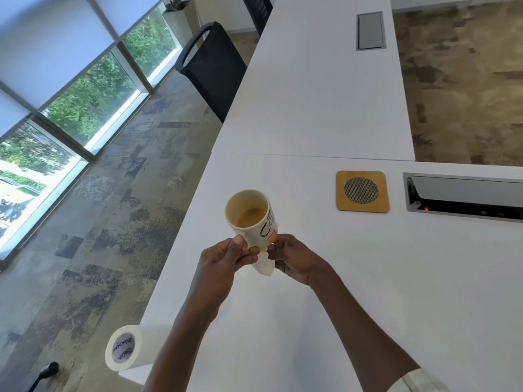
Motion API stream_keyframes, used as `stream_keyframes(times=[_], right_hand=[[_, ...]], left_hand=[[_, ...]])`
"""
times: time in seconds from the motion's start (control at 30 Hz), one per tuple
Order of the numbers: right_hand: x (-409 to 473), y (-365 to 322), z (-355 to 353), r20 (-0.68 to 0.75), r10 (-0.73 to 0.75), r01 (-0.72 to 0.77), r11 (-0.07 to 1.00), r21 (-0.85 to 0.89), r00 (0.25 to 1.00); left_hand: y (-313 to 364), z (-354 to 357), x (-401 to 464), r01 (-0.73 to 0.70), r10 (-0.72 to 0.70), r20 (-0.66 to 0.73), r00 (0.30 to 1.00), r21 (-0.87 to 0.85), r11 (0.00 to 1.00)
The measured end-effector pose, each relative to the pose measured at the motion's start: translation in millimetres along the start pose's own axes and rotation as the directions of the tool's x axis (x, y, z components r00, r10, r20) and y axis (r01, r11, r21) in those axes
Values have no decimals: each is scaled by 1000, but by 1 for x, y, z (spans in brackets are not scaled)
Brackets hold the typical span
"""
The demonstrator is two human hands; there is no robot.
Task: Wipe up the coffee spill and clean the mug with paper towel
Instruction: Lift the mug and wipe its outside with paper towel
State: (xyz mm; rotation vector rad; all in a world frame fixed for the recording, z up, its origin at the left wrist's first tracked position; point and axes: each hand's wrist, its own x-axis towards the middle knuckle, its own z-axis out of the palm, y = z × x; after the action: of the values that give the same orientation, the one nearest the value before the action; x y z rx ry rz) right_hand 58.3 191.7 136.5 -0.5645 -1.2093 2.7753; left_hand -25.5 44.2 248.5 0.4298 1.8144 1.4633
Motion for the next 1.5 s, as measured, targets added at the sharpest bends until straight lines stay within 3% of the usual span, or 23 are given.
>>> stream_keyframes(times=[0.2,0.5,0.83,0.93,1.03,1.17,1.3,1.5], right_hand=[[-6,-9,-16,72,45,-45,999,-8,996],[1,-9,-22,111,21,-34,992,118,994],[10,-5,-13,-153,-91,125,963,237,984],[5,-5,-13,-59,-128,140,928,346,990],[0,-4,-10,23,-181,165,937,309,983],[2,0,0,-116,-218,238,950,203,969],[5,2,14,-233,-258,307,928,212,938],[13,-5,34,-327,-276,397,827,399,904]], left_hand=[[-3,1,-1,2,-2,5,1000,24,1000],[-5,-4,1,10,-11,24,1000,30,999],[-4,-10,4,11,-11,13,1000,3,1000],[-4,-14,6,0,0,-2,1000,-23,1000],[-3,-19,8,-7,6,-14,1000,-47,999],[0,-23,7,-5,5,11,1000,-33,999],[2,-26,8,-21,21,31,999,-6,1000],[10,-29,1,-23,23,69,997,0,1000]])
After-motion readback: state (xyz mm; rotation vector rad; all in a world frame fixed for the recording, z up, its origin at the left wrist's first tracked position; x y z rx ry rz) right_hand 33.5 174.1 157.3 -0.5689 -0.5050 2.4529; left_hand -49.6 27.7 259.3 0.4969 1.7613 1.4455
